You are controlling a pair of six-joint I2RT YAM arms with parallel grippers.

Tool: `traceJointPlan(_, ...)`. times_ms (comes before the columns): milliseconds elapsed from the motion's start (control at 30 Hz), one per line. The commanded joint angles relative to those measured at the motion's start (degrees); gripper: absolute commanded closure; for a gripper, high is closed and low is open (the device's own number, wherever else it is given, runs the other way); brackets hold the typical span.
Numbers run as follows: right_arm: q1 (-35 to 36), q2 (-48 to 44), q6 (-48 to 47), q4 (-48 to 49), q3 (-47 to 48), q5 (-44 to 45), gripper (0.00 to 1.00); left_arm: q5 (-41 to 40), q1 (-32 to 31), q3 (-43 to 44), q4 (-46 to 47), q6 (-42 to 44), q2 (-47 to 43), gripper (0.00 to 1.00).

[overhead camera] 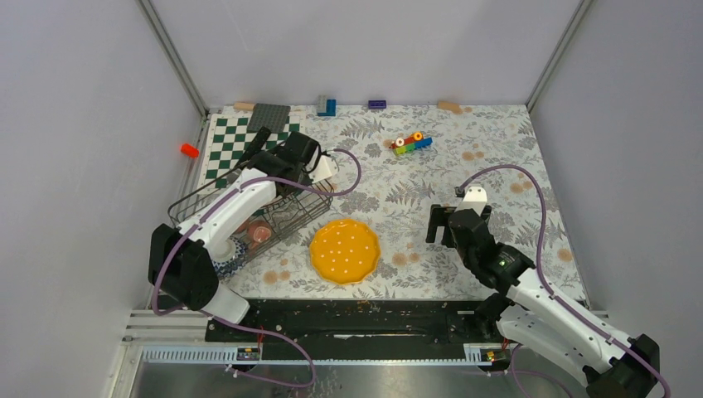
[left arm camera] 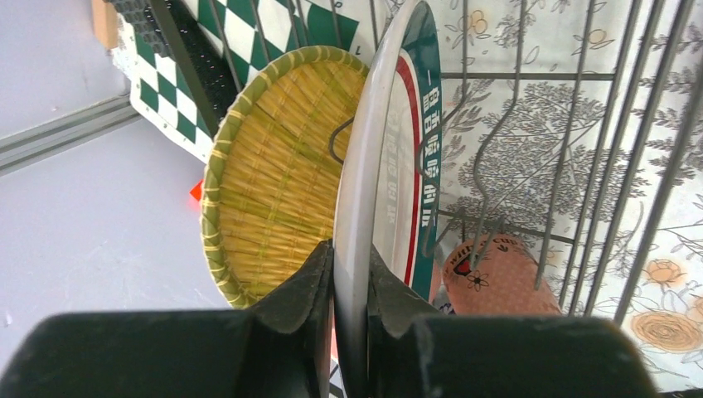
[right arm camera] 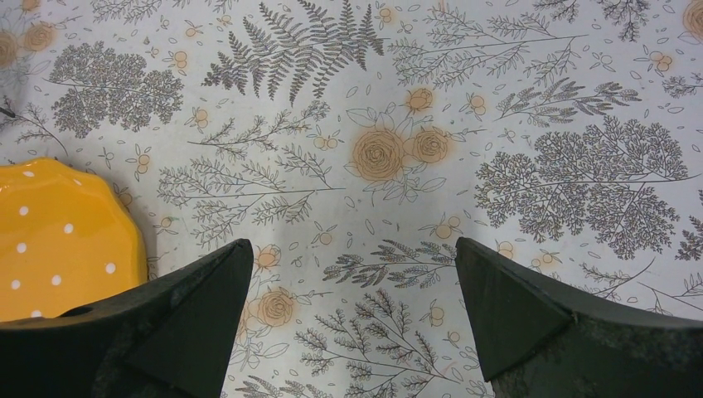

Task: Unload the mixed dishes from the dish rack
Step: Pick up the plate from the dish rack.

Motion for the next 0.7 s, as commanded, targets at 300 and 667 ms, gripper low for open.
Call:
traceJointPlan(300,0.2,-3.4,-0.8,0.1,1.9,1.7,0.0,-9.2,-1.6,6.1,5.2,3.1,-7.4,1.0)
traceJointPlan(667,0.2,-11.4,0.5,-0.4,-1.0,-1.5,0.0,-8.4,-4.7,10.1,2.0,0.5,-14.5,1.0)
